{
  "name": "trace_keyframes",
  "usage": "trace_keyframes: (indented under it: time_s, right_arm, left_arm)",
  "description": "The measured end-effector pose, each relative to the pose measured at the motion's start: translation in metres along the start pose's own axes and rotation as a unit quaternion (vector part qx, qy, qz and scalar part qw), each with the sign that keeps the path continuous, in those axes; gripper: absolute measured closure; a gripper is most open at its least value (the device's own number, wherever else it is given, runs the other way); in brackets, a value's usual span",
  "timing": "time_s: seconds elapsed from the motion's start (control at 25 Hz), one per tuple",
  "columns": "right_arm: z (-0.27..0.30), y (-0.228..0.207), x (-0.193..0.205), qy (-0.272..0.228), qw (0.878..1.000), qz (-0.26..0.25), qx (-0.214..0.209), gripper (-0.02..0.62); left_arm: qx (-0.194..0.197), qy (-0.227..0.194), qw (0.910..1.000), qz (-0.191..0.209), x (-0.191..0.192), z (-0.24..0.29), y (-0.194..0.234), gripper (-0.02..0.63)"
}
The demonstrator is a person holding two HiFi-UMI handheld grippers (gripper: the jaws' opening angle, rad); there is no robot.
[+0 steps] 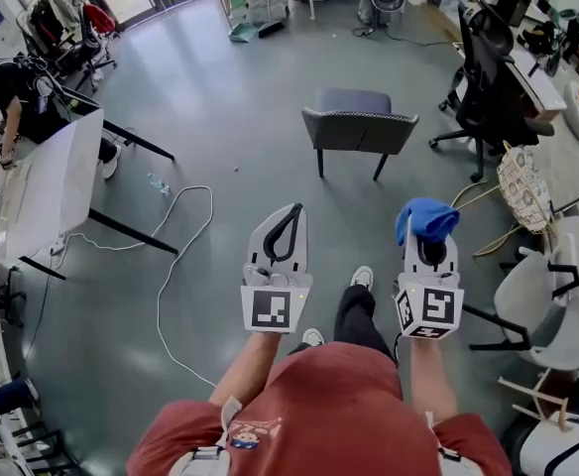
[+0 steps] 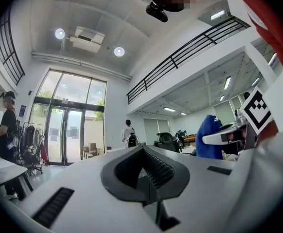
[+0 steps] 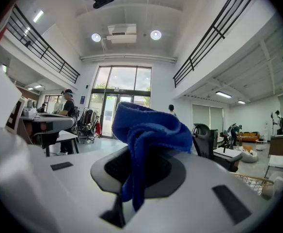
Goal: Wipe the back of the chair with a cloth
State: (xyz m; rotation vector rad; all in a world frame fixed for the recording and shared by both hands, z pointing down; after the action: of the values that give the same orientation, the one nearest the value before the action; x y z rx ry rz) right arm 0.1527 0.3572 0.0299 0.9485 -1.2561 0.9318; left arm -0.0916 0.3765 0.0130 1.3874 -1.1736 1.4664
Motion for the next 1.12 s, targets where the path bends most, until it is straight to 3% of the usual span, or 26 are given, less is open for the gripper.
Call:
trace_keyframes:
  time_s: [0.72, 1.0, 1.12]
  right_arm:
    - [0.181, -0.157, 0.028, 0.037, 0.999, 0.018, -0.023, 0.535]
    - [0.231, -0.168, 0.069, 0.08, 0.996, 0.007, -0.035, 0.535]
    - [0.255, -0.164, 0.097, 0.102, 0.994, -0.001, -0.033, 0.535]
  left_arm:
    - [-0.003, 0.015, 0.9996, 0.022, 0.006, 0.241, -0.042, 0.595]
    - [0.007, 0.042, 0.9988, 0.025, 0.05, 0.285, -0.041, 0.595]
    - [0.022, 0.017, 0.999, 0.035, 0.073, 0.305, -0.036, 0.595]
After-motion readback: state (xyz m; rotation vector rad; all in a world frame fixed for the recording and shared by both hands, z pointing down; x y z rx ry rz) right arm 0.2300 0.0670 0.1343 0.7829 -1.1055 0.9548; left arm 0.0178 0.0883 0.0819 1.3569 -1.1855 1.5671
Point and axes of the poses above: the fingertips, and each gripper's own axes: z forward along the fingers, y to its left, x out of its underside, the point moved 6 cm from there along -z, backward along the fingers, and after that the axes turned 2 degrees about -x, right-handed, at the moved point
